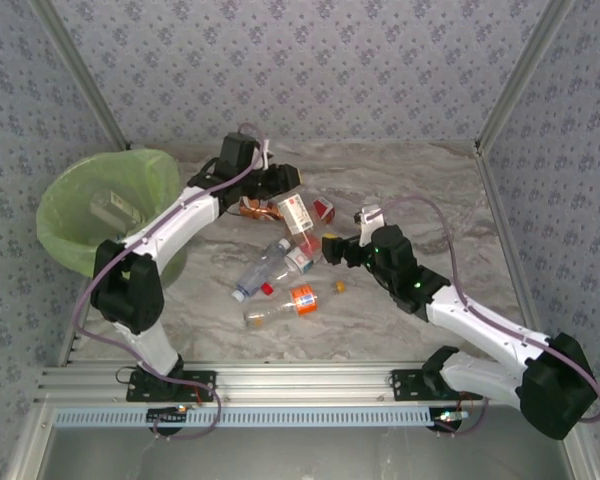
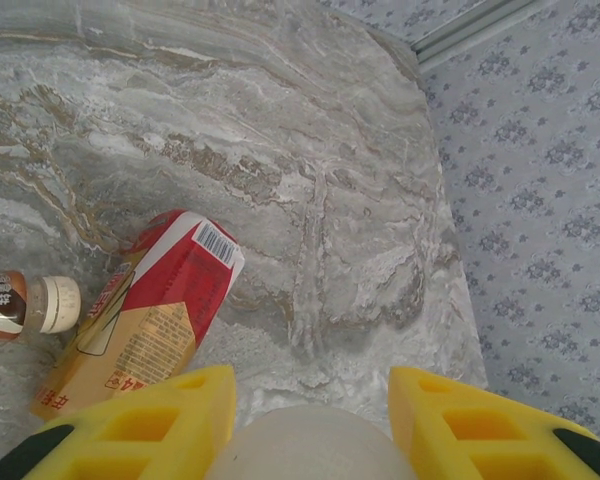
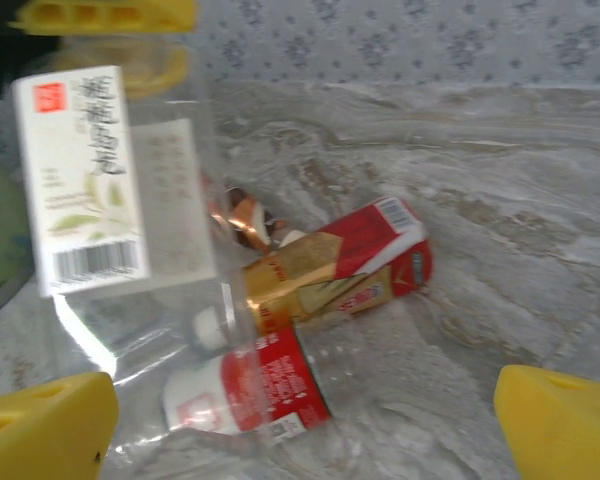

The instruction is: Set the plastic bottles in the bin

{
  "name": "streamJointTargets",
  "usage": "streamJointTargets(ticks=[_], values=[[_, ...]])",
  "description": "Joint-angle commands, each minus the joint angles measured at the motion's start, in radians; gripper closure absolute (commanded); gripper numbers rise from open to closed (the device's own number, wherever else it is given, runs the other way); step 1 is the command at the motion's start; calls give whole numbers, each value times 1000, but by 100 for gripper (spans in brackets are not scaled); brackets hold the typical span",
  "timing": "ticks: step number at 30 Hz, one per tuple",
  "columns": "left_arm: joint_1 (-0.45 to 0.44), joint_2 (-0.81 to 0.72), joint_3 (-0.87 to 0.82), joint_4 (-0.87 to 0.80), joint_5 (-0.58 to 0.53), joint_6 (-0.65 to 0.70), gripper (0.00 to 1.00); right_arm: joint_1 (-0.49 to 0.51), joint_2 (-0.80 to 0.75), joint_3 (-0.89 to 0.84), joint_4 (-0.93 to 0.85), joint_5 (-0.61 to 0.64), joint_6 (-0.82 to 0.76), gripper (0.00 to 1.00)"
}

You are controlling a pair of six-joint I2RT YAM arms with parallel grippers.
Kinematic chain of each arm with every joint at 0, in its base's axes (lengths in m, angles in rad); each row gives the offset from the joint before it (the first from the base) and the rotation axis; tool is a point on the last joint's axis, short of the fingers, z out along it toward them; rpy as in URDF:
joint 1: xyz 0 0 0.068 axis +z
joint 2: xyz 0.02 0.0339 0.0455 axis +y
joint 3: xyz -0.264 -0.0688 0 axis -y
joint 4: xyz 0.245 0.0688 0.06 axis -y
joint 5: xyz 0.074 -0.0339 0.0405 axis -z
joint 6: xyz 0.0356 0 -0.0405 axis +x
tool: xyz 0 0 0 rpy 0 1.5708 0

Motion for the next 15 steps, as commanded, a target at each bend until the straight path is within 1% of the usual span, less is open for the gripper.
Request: streamJointTargets(ticks=[1, 4, 7, 8, 13, 15], values=[[14, -68, 21, 1, 12, 20, 100, -7, -35, -10, -37, 117, 24, 1], [18, -89, 20, -8, 12, 39, 100, -11, -49, -17, -42, 133, 24, 1], [32, -124, 4, 37, 62, 36, 100, -12, -51, -18, -43, 144, 37, 1], [36, -135, 5, 37, 63, 37, 100, -13, -50, -20, -40, 146, 43, 1], [54, -192, 23, -32, -4, 86, 100, -12, -53, -52, 28, 138, 59, 1], [62, -217, 19, -44, -11, 98, 100, -12, -54, -50, 31, 145, 63, 1]])
